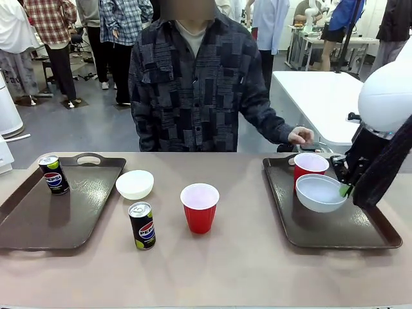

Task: Prepare tableware on both trays.
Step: Pick up a Picnic Bowl from the table and place it on a Handle tray.

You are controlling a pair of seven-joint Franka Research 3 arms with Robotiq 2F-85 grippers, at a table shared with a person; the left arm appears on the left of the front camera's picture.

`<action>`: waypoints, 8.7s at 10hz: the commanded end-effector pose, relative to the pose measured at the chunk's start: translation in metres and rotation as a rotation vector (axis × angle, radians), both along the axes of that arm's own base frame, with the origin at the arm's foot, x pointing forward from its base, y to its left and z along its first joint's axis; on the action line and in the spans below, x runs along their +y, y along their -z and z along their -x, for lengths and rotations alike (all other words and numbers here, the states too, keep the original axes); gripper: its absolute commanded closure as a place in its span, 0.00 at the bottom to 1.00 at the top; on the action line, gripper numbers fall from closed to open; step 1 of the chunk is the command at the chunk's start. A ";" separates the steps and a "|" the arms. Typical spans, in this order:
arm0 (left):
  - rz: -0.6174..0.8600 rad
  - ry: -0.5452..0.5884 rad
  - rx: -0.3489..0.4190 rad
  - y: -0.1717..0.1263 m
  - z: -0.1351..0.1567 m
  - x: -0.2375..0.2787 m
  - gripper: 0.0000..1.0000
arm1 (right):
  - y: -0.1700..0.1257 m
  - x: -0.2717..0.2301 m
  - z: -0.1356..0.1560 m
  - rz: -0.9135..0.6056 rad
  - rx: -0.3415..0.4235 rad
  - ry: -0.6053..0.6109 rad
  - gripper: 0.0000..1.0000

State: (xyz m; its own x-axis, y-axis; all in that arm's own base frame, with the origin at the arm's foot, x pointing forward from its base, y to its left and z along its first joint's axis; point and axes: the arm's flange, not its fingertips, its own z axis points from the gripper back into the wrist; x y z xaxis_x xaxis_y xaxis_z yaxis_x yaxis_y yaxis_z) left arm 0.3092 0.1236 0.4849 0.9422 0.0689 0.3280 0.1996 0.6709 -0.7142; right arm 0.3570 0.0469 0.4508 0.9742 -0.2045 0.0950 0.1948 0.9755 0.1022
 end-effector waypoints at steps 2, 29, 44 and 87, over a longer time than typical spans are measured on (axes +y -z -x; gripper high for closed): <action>0.009 0.001 -0.004 0.000 0.000 0.001 0.00 | 0.048 -0.001 -0.047 0.042 0.017 -0.024 0.96; 0.009 0.001 -0.004 0.000 0.000 0.001 0.00 | -0.017 0.008 -0.007 0.027 0.136 -0.047 0.00; -0.870 0.120 0.080 -0.099 -0.050 -0.197 0.00 | -0.111 -0.228 -0.028 -0.761 0.025 -0.179 0.00; -0.883 0.227 0.025 -0.010 -0.074 -0.222 0.00 | -0.077 -0.267 -0.002 -0.913 -0.004 -0.105 0.00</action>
State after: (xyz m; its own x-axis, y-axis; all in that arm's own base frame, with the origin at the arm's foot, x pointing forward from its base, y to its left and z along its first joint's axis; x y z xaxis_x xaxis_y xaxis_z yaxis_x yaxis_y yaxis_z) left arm 0.3843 -0.0993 0.4969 0.9128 -0.3819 0.1448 0.3827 0.9236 0.0232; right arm 0.3591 -0.2201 0.5279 0.9920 -0.1120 -0.0583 0.1096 0.5342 0.8382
